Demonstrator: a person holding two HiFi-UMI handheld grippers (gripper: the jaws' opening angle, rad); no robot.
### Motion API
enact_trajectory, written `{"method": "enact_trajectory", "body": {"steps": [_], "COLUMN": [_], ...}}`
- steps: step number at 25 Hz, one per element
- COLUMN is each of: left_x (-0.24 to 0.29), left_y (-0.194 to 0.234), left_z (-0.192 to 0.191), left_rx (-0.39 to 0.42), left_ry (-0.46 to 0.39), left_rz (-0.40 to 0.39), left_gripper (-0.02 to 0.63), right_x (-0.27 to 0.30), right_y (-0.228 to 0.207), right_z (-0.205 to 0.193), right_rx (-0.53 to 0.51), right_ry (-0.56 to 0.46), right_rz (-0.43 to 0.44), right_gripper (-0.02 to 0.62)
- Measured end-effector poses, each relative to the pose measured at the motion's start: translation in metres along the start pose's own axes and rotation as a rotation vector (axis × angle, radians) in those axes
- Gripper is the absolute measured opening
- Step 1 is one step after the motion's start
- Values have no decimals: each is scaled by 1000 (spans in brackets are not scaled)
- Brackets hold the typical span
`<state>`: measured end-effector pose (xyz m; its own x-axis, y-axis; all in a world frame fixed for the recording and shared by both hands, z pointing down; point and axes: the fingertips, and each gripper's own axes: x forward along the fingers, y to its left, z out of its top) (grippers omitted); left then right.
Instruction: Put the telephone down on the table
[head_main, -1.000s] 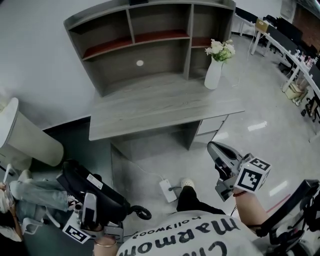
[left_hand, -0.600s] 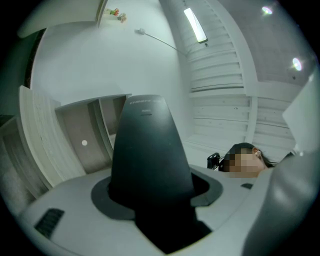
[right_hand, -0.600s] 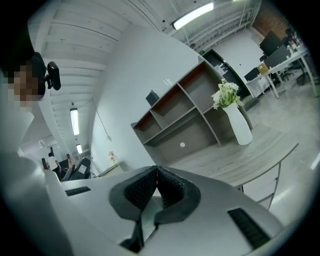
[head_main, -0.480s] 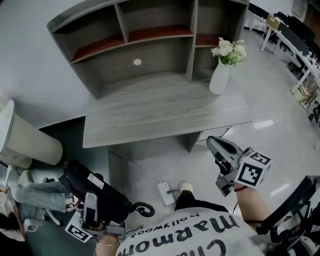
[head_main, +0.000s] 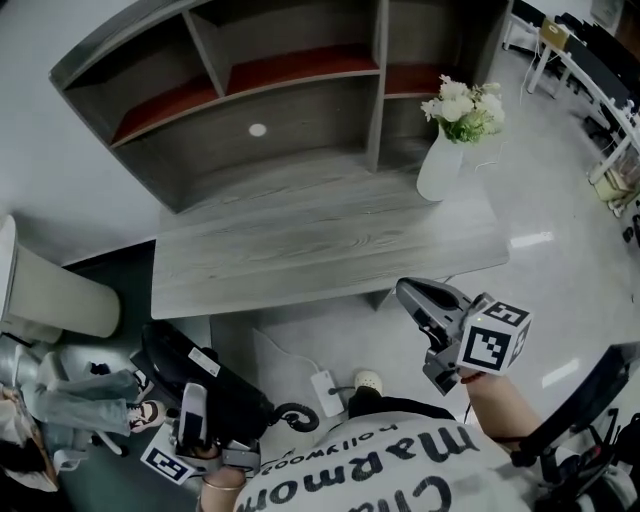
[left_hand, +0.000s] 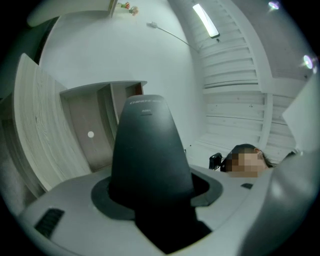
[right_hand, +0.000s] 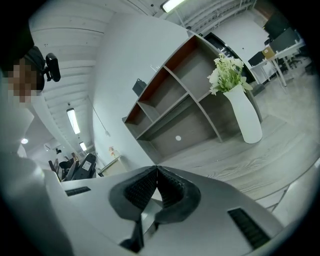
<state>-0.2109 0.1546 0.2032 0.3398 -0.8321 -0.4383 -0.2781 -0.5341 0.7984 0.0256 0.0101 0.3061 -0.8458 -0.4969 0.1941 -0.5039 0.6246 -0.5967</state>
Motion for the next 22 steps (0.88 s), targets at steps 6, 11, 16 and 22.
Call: {"method": "enact_trajectory", "body": {"steps": [6,11,16,22], "left_x": [36,62,84,107], "left_y": [27,51,67,76], "left_z": [-13,-30,-48,-65], "left_rx": [-37,-77,-96,-142], "left_ry": [30,53,102,136], "left_rz": [11,22,22,-7], "left_gripper": [279,279,279,281], "right_x": [14,18,17,4], "right_y": [-30,-61,-80,-93], "right_z": [12,12,6,5], "right_rx": [26,58,90,120], "right_ry": [22,40,37,22], "right_rz": [7,-9,-27,-59], "right_gripper": [12,11,11,11]}}
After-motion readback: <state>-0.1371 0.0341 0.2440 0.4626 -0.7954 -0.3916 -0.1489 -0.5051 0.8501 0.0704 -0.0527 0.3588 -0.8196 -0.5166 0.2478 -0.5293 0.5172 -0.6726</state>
